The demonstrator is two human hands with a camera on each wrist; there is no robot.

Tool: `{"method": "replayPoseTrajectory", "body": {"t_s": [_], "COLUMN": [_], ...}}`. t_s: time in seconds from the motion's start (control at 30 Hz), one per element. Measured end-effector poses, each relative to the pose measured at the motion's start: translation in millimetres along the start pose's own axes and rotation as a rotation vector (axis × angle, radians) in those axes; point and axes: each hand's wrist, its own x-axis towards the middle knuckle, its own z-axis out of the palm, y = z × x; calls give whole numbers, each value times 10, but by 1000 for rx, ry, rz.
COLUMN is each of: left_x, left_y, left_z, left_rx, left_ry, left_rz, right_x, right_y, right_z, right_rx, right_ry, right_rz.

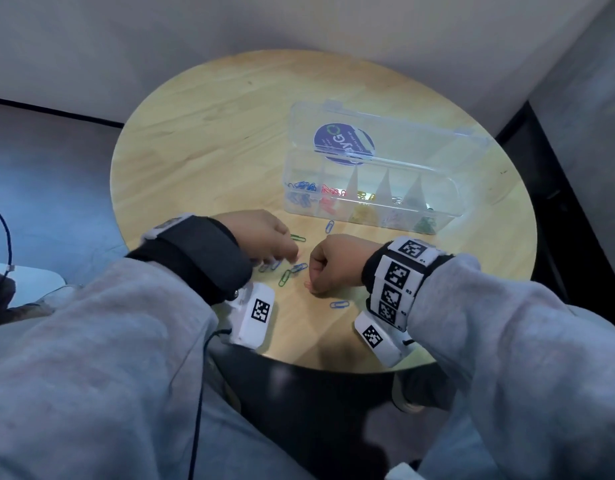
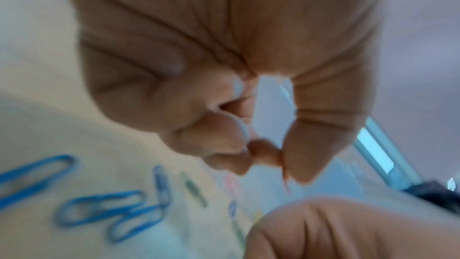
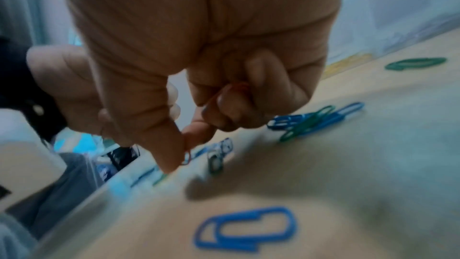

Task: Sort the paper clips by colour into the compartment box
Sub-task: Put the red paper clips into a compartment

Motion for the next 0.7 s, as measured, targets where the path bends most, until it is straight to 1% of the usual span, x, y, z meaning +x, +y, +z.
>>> {"method": "replayPoseTrajectory", "body": {"t_s": [0.07, 0.2, 0.3, 0.4, 0.5, 0.6, 0.7], "left_x": [9, 13, 36, 80, 139, 197, 268], "left_y": [71, 243, 359, 440, 512, 586, 643], "left_z": [-33, -69, -84, -80, -61, -39, -21], "left_rx": [-217, -583, -760, -861, -906, -944, -937], "left_ry": [53, 155, 223, 260, 279, 272, 220], "left_rz": [40, 111, 136, 140, 137, 120, 98], "right_x": [-28, -109, -138, -121, -78, -42, -7], "right_y": [38, 102, 183, 280, 368, 428, 450], "right_z": [-72, -268, -399, -516, -612, -705, -814], "right_rx": [132, 472, 671, 876, 1084, 1181, 1257], "right_ry": [-15, -12, 30, 83, 139, 145, 150], "right_rz": [0, -31, -33, -17, -5, -15, -28]}}
